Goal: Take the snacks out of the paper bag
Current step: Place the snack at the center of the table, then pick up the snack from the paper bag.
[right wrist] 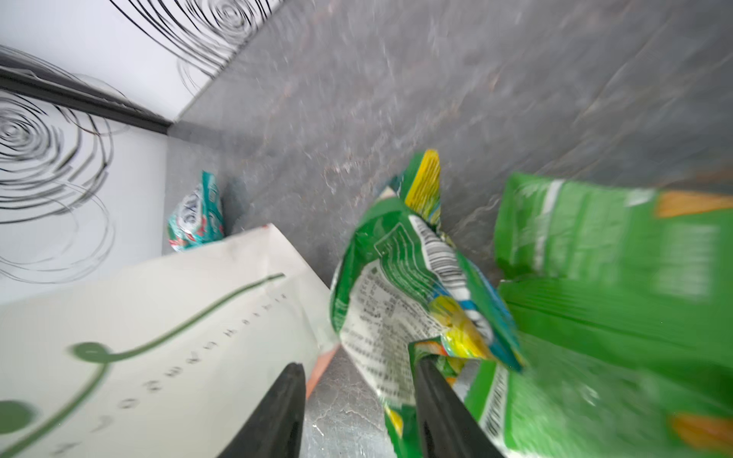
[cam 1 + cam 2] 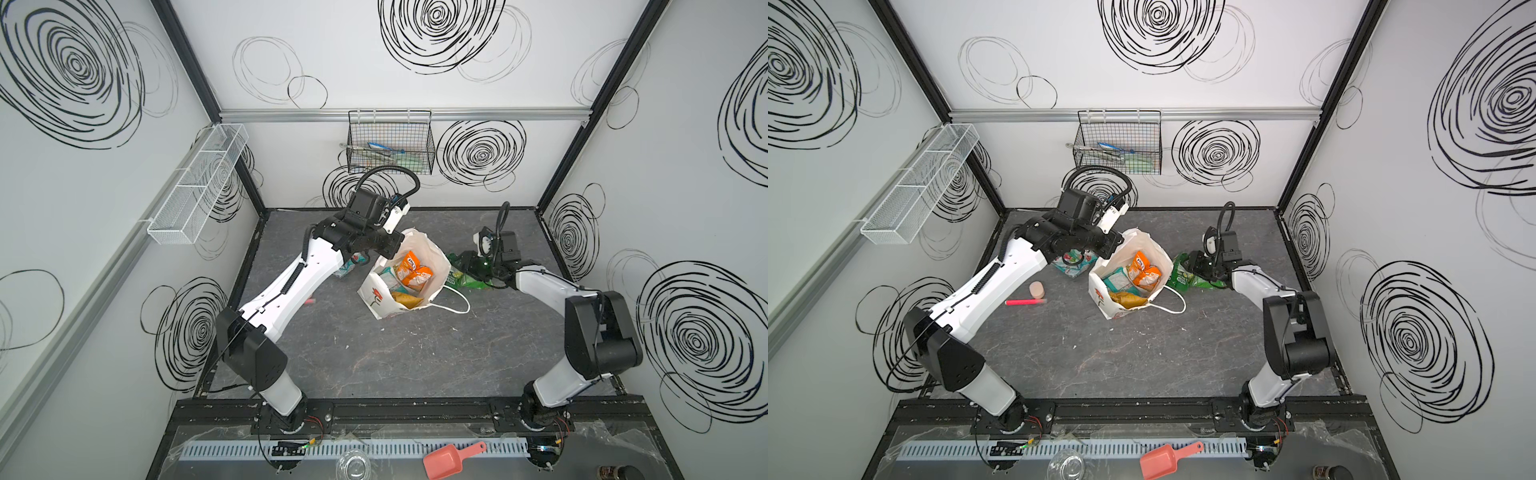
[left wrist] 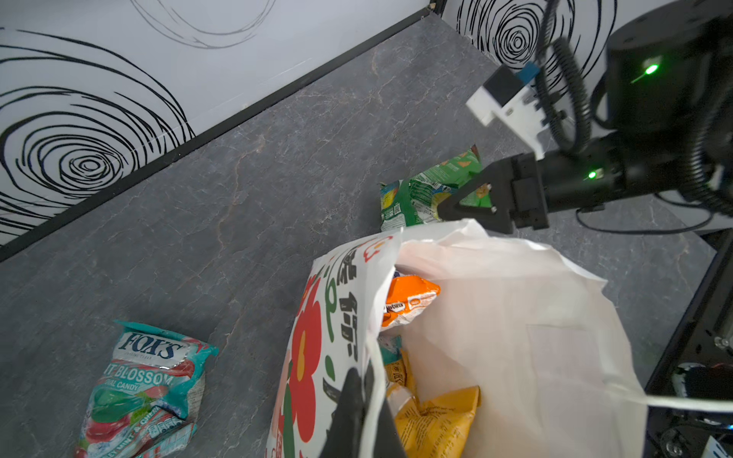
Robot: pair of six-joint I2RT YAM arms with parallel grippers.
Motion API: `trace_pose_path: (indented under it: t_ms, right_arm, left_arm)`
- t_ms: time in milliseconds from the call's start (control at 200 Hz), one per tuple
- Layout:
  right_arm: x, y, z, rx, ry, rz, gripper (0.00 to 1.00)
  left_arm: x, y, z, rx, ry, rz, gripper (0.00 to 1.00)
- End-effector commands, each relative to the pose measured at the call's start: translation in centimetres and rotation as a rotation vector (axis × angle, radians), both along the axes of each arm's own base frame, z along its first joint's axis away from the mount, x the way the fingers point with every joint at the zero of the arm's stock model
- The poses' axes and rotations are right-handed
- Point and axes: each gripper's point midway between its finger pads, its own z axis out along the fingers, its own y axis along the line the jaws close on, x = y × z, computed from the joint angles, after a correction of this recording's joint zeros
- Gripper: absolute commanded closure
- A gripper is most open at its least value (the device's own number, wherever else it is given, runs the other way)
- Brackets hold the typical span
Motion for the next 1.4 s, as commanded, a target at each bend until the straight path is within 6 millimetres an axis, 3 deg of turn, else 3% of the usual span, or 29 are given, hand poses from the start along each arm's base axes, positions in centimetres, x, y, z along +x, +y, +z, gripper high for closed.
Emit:
trace_pose_path:
  t_ms: [0,95,220,305,435,605,775,1076,1396]
  right_arm:
    - [-0.5,-1.8,7.5,-0.002,-0.157,-0.056,0.46]
    - [-2.8,-1.6,12.7,0.013,-0.309,-0.029,0.42]
    - [-7.3,0.4,18.3,0.053,-0.507,0.027,0.31]
    - [-10.7,2.5,20.7,0.094,-0.608,0.098,0.26]
    - [-14.5,5.9,21.8,0.122,-0.659,0.201,0.26]
    - [-16.3,11.1,21.0,0.109,-0.635,0.346,0.29]
    - [-14.6,13.6,18.3,0.101,-0.527,0.331,0.38]
    - [-11.5,14.6,11.5,-0.018,-0.392,0.271,0.45]
    - [-11.5,14.2,6.9,-0.224,-0.448,0.389,0.44]
  left_arm:
    - [0.6,-1.7,3.4,0.008,-0.189,-0.042,1.00]
    - [-0.2,-2.4,2.4,0.054,-0.211,-0.042,1.00]
    - [-0.7,-3.1,2.0,0.056,-0.221,-0.030,1.00]
    - [-0.7,-3.3,2.1,0.037,-0.213,-0.022,1.00]
    - [-0.8,-3.6,2.8,0.005,-0.212,-0.023,1.00]
    - [-0.8,-3.8,3.4,-0.021,-0.211,-0.026,1.00]
    - [-0.7,-3.7,3.7,-0.045,-0.205,-0.017,1.00]
    - [-0.5,-3.3,4.9,-0.100,-0.184,-0.007,1.00]
    - [-0.5,-3.1,5.1,-0.097,-0.170,0.003,1.00]
